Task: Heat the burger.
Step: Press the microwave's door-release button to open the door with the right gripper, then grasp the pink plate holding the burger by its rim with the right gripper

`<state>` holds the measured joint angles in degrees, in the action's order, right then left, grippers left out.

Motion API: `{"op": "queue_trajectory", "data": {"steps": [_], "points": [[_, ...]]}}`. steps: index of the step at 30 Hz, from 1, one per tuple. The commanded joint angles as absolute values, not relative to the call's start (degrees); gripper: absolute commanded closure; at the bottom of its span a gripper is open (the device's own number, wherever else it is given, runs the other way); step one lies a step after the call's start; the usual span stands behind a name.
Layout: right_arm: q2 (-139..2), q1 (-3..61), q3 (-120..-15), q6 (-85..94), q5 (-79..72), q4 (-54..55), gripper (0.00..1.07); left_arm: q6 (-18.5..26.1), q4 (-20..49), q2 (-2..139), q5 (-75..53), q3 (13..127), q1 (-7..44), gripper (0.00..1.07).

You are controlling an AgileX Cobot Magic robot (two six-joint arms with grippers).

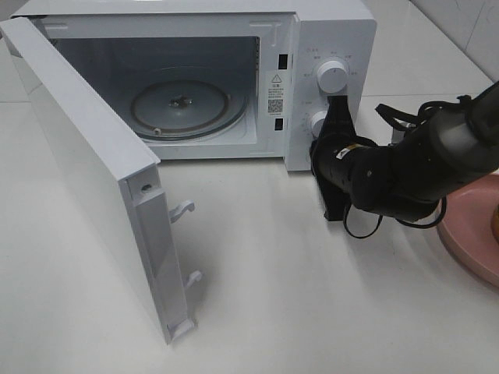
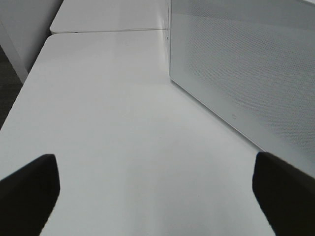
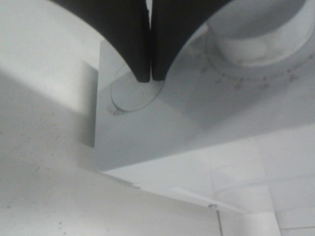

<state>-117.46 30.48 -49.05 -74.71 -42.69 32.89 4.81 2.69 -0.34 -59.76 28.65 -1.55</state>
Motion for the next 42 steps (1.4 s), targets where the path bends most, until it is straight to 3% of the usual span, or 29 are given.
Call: {"op": "queue_trajectory", "data": {"steps": [1, 13, 34, 42], "points": [[-114.7, 30.3, -48.0, -74.8, -43.9, 29.3, 1.07, 4.6, 2.5, -1.6, -59.6, 28.5, -1.6, 0.07], [-106.2, 30.3, -41.7, -69.4, -36.4, 27.8, 1.07, 4.6, 2.5, -1.6, -59.6, 28.5, -1.6, 0.07], [-90.6, 30.1, -40.2, -29.0, -9.2, 27.8, 1.07, 4.6, 2.5, -1.6, -59.6, 28.5, -1.6, 0.07], [-88.1, 30.1, -40.2, -22.4, -1.4, 23.3, 1.06, 4.6, 2.5, -1.6, -59.6, 28.5, -1.6, 0.07]]}}
